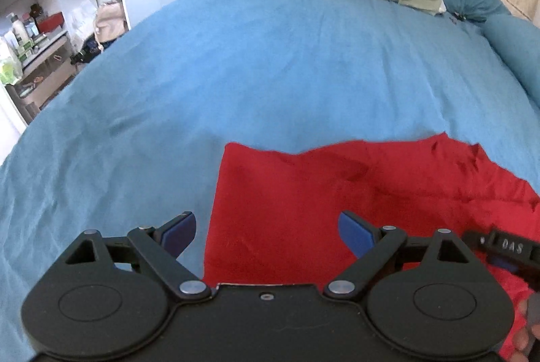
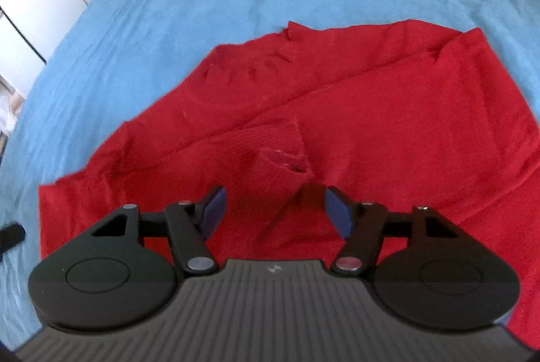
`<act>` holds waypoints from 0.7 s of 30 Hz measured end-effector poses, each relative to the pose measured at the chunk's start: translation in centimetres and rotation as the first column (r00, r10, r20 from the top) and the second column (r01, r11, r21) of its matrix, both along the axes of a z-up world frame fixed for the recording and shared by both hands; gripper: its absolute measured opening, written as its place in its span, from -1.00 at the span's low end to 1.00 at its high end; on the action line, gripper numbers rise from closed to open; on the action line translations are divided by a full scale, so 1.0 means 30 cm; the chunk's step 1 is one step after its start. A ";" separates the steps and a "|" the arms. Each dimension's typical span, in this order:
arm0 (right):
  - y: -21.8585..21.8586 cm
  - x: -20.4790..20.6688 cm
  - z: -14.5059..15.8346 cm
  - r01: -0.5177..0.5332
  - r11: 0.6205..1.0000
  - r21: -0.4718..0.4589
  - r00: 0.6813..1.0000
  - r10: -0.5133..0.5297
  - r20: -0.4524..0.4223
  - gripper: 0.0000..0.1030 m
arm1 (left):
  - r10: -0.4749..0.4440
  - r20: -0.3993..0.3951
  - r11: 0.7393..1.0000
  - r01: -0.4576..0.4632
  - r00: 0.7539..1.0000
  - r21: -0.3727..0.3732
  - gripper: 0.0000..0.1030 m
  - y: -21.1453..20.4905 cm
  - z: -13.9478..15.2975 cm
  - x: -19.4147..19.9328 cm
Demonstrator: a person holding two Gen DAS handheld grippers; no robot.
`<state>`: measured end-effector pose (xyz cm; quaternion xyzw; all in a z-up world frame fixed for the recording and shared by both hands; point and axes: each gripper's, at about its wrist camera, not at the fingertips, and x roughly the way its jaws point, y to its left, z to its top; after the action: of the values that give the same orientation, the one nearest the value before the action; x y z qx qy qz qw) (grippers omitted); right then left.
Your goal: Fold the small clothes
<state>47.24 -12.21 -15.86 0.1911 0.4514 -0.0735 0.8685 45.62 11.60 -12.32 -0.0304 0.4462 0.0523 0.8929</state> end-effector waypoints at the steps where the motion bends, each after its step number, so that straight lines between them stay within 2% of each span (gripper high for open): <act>1: 0.008 0.000 -0.002 0.001 1.000 0.007 1.000 -0.001 0.013 0.44 | -0.006 -0.004 1.000 0.006 1.000 -0.002 0.82 0.002 -0.006 -0.002; 5: 0.015 0.001 -0.014 0.008 0.998 -0.057 1.000 -0.007 0.005 0.01 | -0.024 -0.013 1.000 0.024 1.000 -0.001 0.82 0.003 -0.022 -0.003; 10: -0.005 -0.036 -0.013 0.003 0.994 -0.108 1.000 -0.003 -0.005 -0.02 | -0.027 -0.011 0.999 0.026 1.000 -0.020 0.82 0.014 -0.028 0.018; 15: -0.047 -0.029 -0.012 -0.020 1.000 0.010 0.999 0.020 0.025 -0.02 | -0.016 -0.008 1.000 0.016 1.000 -0.024 0.82 0.022 -0.037 0.035; 18: -0.049 -0.020 -0.016 -0.026 0.999 0.044 0.999 0.025 0.024 -0.07 | -0.007 -0.017 1.000 0.007 1.000 -0.019 0.82 0.026 -0.050 0.037; 20: -0.048 -0.012 -0.022 -0.013 0.999 0.036 1.000 0.013 0.020 -0.47 | -0.006 -0.024 1.000 0.006 1.000 -0.008 0.82 0.031 -0.058 0.033; 21: -0.047 -0.008 -0.020 -0.015 1.000 0.027 1.000 0.014 0.018 -0.56 | -0.007 -0.025 1.000 0.007 1.000 -0.002 0.82 0.035 -0.062 0.029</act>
<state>46.99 -13.62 -16.47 0.2004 0.4460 -0.0594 0.8703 46.49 12.66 -14.18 -0.0289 0.4575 0.0494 0.8874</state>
